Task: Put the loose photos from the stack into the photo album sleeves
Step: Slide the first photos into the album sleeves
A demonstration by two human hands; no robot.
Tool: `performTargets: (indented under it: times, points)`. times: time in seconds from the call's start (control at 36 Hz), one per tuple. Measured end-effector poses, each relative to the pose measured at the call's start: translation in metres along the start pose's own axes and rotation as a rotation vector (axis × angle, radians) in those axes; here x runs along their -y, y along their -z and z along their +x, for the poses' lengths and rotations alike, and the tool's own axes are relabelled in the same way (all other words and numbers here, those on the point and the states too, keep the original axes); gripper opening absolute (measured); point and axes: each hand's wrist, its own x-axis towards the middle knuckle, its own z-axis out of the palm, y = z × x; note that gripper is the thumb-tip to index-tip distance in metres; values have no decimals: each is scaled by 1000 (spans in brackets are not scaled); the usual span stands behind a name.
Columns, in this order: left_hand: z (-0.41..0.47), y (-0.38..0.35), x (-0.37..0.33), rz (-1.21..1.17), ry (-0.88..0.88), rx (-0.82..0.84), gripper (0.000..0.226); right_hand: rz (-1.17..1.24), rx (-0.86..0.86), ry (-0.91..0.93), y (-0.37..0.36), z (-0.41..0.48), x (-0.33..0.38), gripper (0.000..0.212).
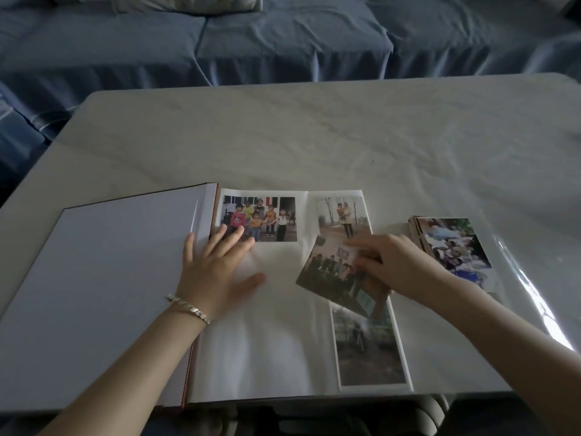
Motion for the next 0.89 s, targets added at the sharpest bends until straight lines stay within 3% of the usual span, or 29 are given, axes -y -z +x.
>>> performTargets:
  times: [0.08,0.17,0.36,0.56,0.72,0.89]
  points:
    - [-1,1,0,-7,3,-5,101,51,125,11,1,7,1,35]
    - [-1,2,0,-8,-4,4,101,137,125,-39,4,19,1,20]
    - [0,-1,2,-21,-9,3,78,228,119,-29,-8,44,12,16]
    - [0,-2,2,-72,-20,-17,83,331,-17,-47,-21,40,10,28]
    - [-1,-1,2,-83,-18,-23,70,776,-55,-309,-20,9,-11,21]
    - [-1,-1,3,-88,-20,-27,69,740,-165,-295,-34,-13,-19,16]
